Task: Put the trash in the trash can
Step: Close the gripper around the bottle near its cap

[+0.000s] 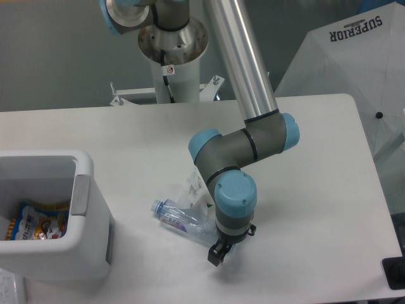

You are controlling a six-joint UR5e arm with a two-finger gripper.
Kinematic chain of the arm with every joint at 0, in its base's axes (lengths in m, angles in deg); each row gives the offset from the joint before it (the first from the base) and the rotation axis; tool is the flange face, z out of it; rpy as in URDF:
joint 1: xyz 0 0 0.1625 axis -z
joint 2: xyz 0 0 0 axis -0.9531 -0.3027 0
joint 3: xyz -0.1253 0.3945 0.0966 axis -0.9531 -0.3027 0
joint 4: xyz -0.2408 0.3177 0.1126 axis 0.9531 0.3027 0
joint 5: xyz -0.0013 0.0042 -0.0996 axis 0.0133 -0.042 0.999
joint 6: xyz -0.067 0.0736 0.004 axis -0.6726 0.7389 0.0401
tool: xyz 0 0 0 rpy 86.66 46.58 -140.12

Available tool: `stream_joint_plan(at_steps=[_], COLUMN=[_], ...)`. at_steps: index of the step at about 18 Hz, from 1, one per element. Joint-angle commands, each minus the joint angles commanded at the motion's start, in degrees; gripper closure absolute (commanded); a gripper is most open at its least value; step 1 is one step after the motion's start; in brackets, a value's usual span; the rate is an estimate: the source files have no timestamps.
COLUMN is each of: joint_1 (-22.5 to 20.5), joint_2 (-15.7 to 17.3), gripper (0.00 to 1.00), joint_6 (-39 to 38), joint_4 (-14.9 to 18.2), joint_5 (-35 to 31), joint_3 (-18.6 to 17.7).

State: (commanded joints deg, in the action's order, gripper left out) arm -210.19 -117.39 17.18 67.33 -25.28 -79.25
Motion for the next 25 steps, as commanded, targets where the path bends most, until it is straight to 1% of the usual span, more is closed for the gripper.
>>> stream_joint_plan(at_steps=[3, 4, 7, 9, 11, 13, 15, 16, 25], joint_1=[0.0, 0.0, 0.0, 0.0, 0.0, 0.1, 0.1, 0.0, 0.2], joint_2=[0.2, 0.2, 0.4, 0.5, 0.4, 0.5, 0.6, 0.6, 1.0], gripper=[0.14, 0.15, 0.23, 0.25, 0.26, 0.30, 0.30, 0.34, 0.34], joint_6=[0.0, 0.0, 0.1, 0.1, 0.1, 0.1, 0.1, 0.1, 0.1], joint_4=[0.0, 0.1, 0.1, 0.1, 0.1, 0.1, 0.1, 0.1, -0.1], joint_5=[0.1, 0.0, 0.2, 0.1, 0.1, 0.1, 0.0, 0.1, 0.4], joint_3=[0.1, 0.1, 0.1, 0.1, 0.0, -0.1, -0.1, 0.0, 0.2])
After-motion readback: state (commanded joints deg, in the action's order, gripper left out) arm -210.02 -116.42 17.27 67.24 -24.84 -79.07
